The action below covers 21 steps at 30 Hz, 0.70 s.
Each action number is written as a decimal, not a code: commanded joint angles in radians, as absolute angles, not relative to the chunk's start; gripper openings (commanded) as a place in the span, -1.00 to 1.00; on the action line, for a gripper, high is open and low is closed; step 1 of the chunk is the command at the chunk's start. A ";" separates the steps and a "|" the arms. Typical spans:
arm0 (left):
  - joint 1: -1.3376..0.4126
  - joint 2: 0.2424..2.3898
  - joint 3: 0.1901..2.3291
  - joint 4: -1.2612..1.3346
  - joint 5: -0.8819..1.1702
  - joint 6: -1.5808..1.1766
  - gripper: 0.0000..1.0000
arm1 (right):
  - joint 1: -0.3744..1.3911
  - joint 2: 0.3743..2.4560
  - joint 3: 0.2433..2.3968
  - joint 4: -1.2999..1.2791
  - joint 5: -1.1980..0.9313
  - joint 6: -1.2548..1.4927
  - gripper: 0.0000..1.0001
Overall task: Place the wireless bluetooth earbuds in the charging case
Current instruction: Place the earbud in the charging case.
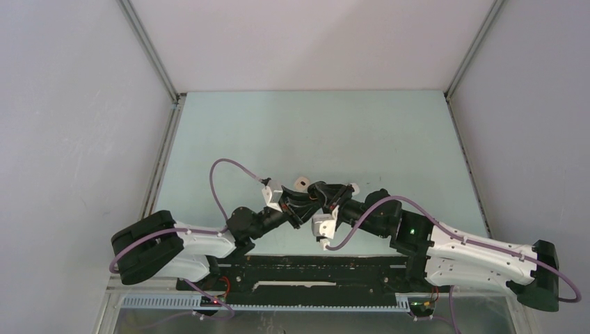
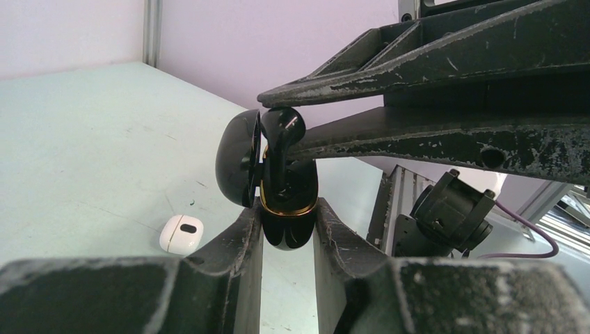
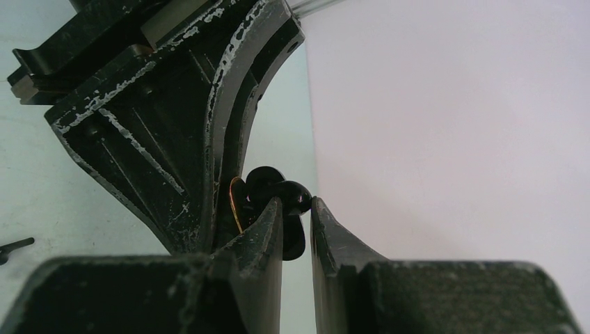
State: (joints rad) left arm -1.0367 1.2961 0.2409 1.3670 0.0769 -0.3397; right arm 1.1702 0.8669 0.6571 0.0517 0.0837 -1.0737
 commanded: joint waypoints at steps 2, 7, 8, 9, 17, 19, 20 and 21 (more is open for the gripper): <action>-1.040 1.299 0.259 1.447 0.044 -0.322 -1.00 | 1.175 0.846 0.654 0.007 0.073 -1.067 -1.00; -1.040 1.311 0.266 1.447 0.051 -0.324 -1.00 | 1.174 0.839 0.653 -0.026 0.066 -1.068 -1.00; -1.040 1.314 0.267 1.447 0.054 -0.324 -0.99 | 1.174 0.840 0.653 -0.026 0.066 -1.069 -1.00; -1.040 1.317 0.268 1.449 0.056 -0.324 -1.00 | 1.174 0.842 0.654 -0.027 0.065 -1.068 -1.00; -1.040 1.331 0.257 1.501 0.054 -0.317 -1.00 | 1.175 0.856 0.653 -0.014 0.077 -1.032 -1.00; -1.040 1.337 0.257 1.503 0.056 -0.310 -1.00 | 1.176 0.859 0.653 -0.010 0.079 -1.010 -1.00; -1.040 1.340 0.257 1.504 0.059 -0.307 -0.99 | 1.175 0.861 0.653 -0.010 0.081 -1.002 -1.00; -1.040 1.343 0.259 1.507 0.062 -0.306 -0.99 | 1.176 0.864 0.654 -0.010 0.085 -0.994 -1.00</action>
